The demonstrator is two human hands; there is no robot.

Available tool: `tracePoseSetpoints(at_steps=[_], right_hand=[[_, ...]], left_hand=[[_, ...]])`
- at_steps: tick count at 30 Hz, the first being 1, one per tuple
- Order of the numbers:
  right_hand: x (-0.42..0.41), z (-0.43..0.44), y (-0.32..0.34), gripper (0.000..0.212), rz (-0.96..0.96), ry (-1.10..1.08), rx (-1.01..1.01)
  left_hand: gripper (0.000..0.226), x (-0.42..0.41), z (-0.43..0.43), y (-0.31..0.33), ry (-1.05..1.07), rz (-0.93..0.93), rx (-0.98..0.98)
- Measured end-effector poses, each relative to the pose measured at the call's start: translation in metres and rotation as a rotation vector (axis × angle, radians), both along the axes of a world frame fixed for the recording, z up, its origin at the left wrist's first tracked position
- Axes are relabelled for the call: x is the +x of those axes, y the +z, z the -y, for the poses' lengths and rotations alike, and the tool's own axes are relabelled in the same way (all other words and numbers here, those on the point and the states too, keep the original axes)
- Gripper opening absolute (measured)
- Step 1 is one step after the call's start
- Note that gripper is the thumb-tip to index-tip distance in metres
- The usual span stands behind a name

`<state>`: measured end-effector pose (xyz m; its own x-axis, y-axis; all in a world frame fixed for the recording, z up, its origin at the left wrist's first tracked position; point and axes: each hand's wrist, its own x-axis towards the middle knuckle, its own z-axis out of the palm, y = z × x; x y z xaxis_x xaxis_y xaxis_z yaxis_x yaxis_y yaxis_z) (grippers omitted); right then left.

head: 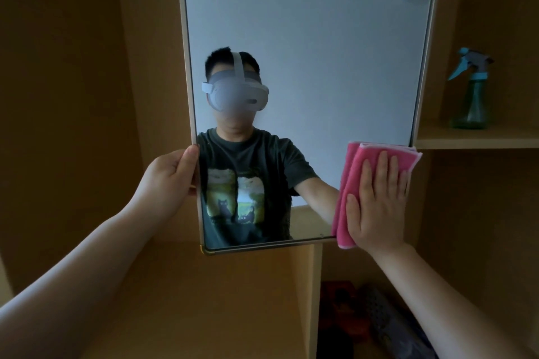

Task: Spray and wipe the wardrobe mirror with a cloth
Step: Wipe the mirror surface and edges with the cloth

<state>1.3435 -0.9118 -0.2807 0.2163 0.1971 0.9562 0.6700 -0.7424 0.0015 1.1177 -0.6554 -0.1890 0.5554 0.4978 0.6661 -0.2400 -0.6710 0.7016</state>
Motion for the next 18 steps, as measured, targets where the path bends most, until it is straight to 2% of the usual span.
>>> tracePoseSetpoints(at_steps=[18], right_hand=[[-0.048,-0.065,-0.006,0.064,0.038,0.069,-0.031]], left_hand=[[0.046,0.001,-0.006,0.0,-0.023,-0.045,-0.001]])
